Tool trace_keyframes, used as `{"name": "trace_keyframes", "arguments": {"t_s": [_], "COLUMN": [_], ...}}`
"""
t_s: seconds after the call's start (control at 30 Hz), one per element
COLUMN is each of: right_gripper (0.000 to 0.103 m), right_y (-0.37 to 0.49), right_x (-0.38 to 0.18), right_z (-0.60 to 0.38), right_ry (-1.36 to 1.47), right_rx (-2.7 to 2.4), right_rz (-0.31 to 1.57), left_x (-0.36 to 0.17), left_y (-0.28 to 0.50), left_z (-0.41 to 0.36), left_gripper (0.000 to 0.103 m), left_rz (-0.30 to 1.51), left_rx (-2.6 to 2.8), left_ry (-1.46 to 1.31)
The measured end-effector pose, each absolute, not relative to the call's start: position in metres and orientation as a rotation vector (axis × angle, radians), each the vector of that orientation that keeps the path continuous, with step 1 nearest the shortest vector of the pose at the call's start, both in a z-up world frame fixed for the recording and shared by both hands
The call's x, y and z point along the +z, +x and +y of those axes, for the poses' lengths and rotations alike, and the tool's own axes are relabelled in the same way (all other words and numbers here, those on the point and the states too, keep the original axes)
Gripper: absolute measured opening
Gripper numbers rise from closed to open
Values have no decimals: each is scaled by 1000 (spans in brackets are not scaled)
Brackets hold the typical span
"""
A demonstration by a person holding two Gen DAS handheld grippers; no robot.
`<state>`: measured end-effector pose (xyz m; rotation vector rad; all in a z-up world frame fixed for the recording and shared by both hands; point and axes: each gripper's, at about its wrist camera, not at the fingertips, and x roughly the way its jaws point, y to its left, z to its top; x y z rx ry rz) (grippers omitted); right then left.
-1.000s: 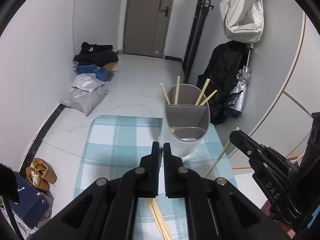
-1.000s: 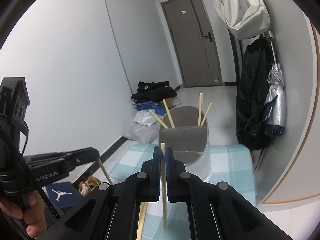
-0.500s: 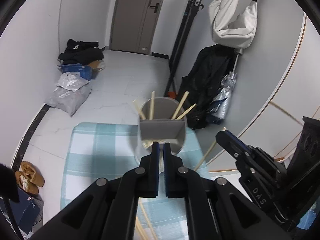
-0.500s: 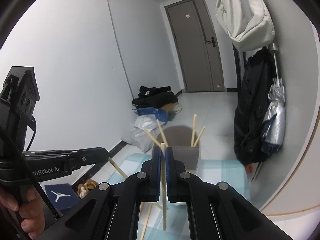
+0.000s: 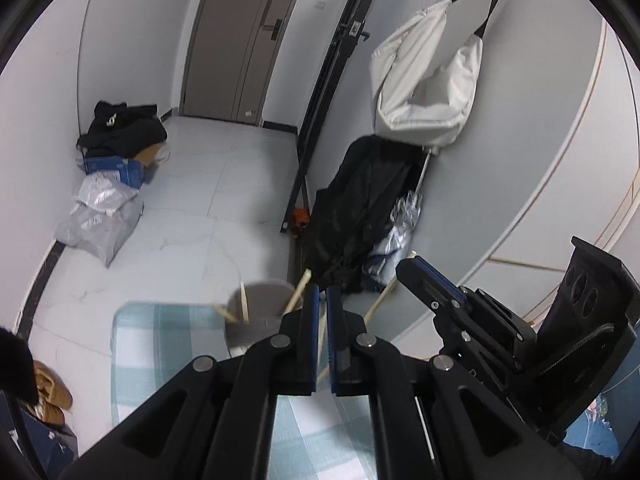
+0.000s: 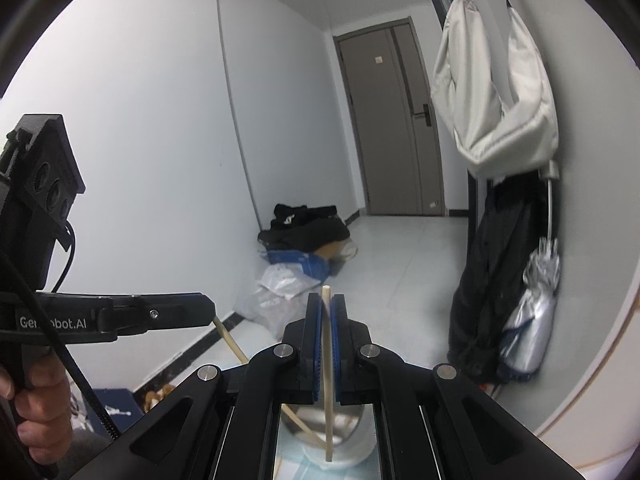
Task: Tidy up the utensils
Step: 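Carry both chopsticks over the utensil holder and lower them into it, then open both grippers to release the chopsticks into the holder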
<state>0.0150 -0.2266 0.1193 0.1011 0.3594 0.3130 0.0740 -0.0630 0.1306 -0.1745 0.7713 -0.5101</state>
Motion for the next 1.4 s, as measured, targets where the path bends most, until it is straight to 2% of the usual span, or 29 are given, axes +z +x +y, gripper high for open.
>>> {"name": "trace_keyframes", "arguments": {"t_s": [0.23,0.5,0.97,1.27,1.37,1.4], "right_gripper": [4,4,4,7,12,15], "right_y": [47,85,107,114,112,110], "right_x": [143,150,93,57,50,48], "right_z": [-223,-215,-209,-208,-212,-215], "right_ry": [98,96,54,48,76,88], "right_rx": [318,318,367,394,381,379], "right_rz": [316,286,308,456,509,519], "left_x": [146,136,97,85,85,85], "left_y": [102,128,145,143,140,139], "left_z": [-55,-51,-52,-55,-55,-53], "left_gripper": [1,1,1,1,6,13], "left_rz": [735,730,787,837,825,814], "left_rx": [-482,-418,-424,-460,-445,-436], "left_ry": [-197,-141,-68,-45,-50,-60]}}
